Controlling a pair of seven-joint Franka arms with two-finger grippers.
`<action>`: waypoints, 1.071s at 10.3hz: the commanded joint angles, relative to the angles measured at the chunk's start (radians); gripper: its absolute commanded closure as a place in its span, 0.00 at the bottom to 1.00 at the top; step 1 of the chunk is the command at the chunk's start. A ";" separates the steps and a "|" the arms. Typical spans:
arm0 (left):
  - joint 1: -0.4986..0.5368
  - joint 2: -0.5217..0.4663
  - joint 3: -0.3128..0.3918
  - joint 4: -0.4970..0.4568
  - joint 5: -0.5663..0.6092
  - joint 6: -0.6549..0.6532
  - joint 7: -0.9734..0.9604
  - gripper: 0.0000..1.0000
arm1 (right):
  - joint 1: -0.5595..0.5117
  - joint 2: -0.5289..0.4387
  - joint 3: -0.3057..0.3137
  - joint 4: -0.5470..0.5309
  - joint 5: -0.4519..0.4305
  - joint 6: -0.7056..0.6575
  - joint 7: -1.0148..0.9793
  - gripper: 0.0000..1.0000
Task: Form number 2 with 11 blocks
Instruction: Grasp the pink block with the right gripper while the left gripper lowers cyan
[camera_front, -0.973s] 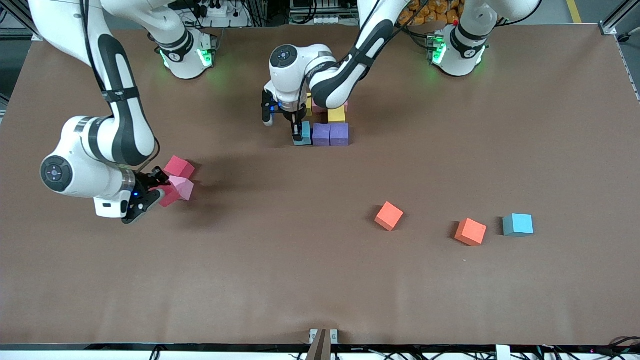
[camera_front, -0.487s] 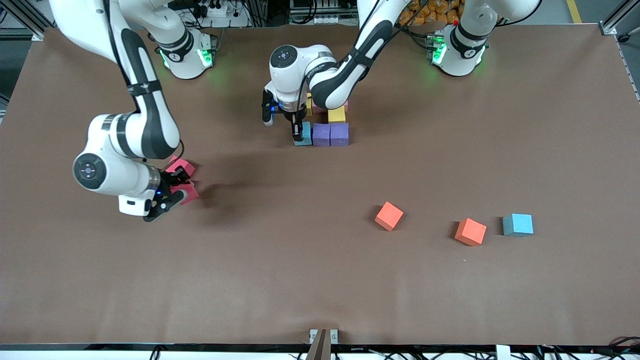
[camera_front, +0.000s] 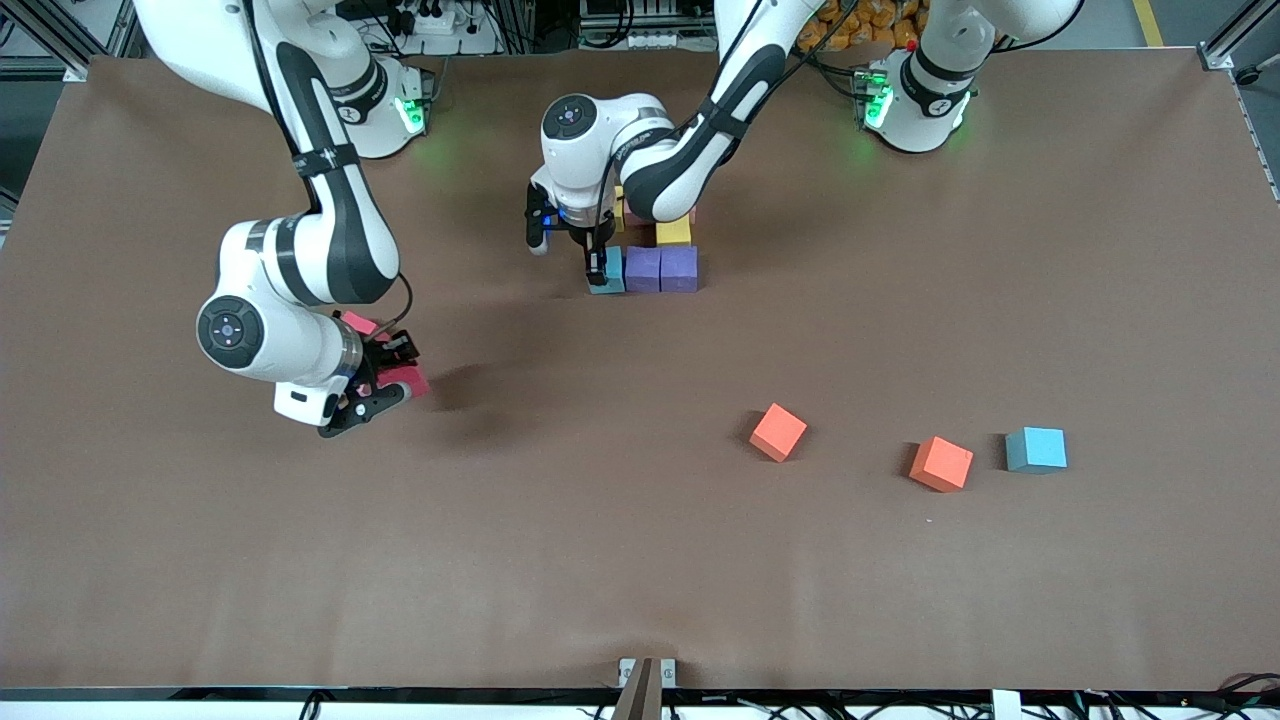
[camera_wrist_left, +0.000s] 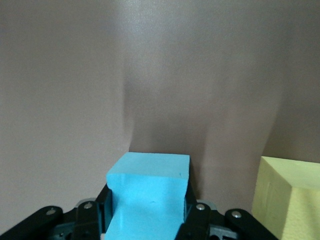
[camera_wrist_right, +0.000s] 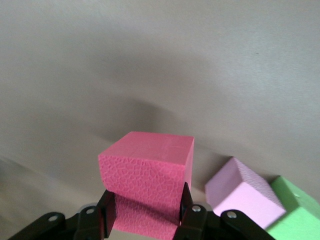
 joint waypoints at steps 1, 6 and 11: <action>0.013 0.005 -0.014 -0.002 0.032 0.019 -0.020 0.00 | 0.008 -0.015 -0.006 -0.002 0.053 -0.006 0.060 0.80; 0.016 -0.018 -0.040 -0.028 0.032 0.016 -0.071 0.00 | 0.028 -0.015 -0.006 0.021 0.075 -0.003 0.241 0.81; 0.033 -0.107 -0.040 -0.051 0.032 -0.010 -0.074 0.00 | 0.043 -0.015 -0.006 0.019 0.113 0.003 0.346 0.82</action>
